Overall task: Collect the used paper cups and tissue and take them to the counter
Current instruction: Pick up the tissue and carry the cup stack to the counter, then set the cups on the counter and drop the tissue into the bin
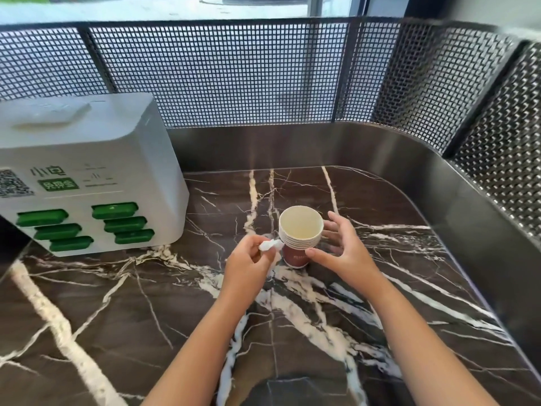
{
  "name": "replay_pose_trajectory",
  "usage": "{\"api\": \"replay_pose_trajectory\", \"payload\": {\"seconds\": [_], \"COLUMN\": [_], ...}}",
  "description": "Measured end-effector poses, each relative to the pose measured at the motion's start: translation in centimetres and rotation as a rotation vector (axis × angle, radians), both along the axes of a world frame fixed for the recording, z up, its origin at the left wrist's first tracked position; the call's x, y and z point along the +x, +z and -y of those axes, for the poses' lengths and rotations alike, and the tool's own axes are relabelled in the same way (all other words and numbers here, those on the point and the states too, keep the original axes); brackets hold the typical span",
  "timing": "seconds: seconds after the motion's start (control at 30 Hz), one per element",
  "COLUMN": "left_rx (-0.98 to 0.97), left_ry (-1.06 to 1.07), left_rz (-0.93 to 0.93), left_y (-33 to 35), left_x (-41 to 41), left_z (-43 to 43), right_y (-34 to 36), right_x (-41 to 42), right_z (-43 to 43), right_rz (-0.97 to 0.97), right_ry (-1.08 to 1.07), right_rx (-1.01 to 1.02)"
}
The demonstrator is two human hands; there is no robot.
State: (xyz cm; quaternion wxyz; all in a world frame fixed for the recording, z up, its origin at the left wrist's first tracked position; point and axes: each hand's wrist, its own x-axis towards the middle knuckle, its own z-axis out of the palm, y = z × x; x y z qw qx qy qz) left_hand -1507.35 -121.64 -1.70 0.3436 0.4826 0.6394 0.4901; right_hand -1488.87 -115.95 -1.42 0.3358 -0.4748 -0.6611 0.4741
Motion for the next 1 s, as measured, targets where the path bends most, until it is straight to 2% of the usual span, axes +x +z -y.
{"api": "replay_pose_trajectory", "payload": {"seconds": [0.37,0.57,0.67,0.8,1.0], "left_rx": [0.097,0.118,0.098,0.114,0.093], "left_ry": [-0.179,-0.261,-0.292,-0.312,-0.315], "left_rz": [0.102,0.142,0.125,0.165,0.175], "left_y": [2.5,1.7,1.2,1.4,1.3], "left_x": [1.7,2.5,3.2,4.5,7.5], "left_z": [6.0,9.9,11.4,13.0,16.0], "right_y": [3.1,3.3,3.1,3.3,3.0], "right_x": [0.2,-0.7,-0.5,0.5,3.5], "right_z": [8.6,14.0,16.5,18.5,21.0], "right_rz": [-0.074,-0.095,-0.04,0.011,-0.013], "right_ry": [-0.155,-0.098,-0.091,-0.074,-0.044], "right_rx": [0.143,0.09,0.097,0.089,0.108]}}
